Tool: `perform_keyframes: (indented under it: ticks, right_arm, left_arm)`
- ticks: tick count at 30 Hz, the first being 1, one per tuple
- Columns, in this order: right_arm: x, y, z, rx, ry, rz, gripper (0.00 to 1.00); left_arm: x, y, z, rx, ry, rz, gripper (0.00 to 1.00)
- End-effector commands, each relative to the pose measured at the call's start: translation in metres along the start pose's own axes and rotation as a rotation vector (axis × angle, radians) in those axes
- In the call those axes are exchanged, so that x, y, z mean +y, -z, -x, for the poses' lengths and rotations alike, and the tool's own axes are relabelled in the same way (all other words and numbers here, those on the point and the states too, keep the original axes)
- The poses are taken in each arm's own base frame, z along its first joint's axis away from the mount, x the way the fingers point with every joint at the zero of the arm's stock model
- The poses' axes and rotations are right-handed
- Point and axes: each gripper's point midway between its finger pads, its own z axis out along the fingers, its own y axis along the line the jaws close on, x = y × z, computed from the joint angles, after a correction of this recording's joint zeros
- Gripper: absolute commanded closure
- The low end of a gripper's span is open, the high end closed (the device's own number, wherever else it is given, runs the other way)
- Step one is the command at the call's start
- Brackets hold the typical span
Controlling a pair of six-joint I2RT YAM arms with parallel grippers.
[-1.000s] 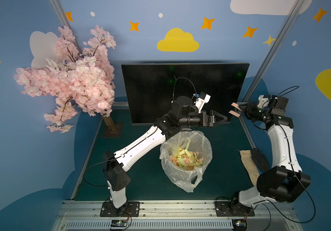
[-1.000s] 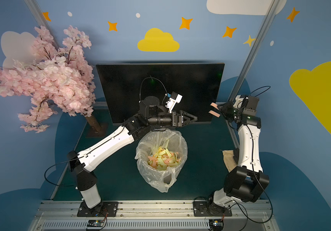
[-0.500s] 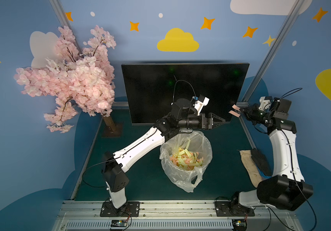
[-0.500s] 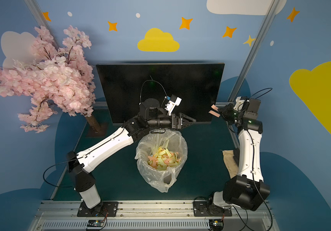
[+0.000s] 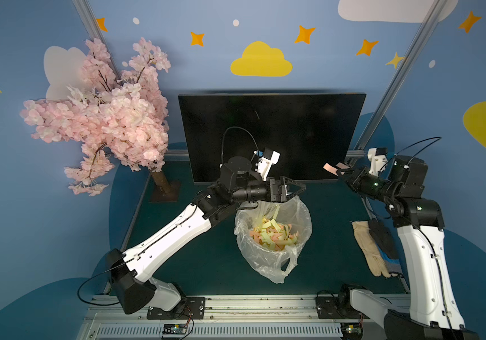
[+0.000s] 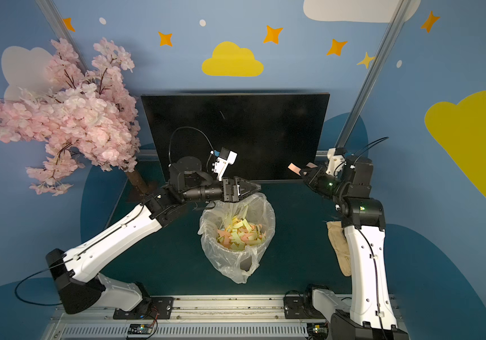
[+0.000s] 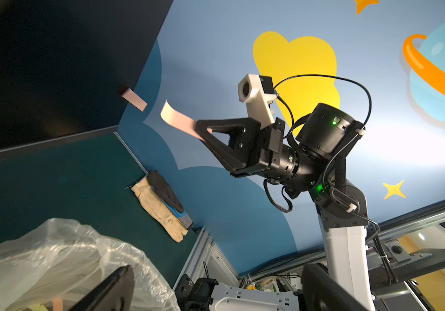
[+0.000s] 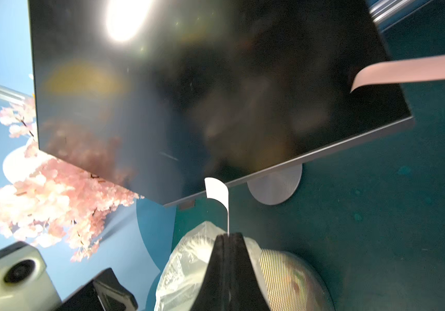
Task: Remove the sticky note from the monitor
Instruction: Tear off the sticky note from the monitor, then place the sticky note in the trash bin.
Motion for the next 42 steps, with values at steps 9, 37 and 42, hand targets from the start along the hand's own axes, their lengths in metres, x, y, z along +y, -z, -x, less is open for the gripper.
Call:
perform_keyframes:
  ticks: [9,37,42]
  right_arm:
    - [0.054,-0.008,-0.117,0.293,0.34,-0.041,1.0]
    - [0.081,-0.058,-0.177,0.417,0.641,-0.133,0.21]
    - [0.062,-0.046,-0.167,0.405,0.698,-0.23,0.2]
  left_arm:
    - [0.025,0.081,0.007,-0.13,0.004,0.253,0.0]
    - [0.044,0.1,0.004,-0.195,0.074,0.318,0.0]
    - [0.043,0.101,0.004,-0.194,0.074,0.315,0.0]
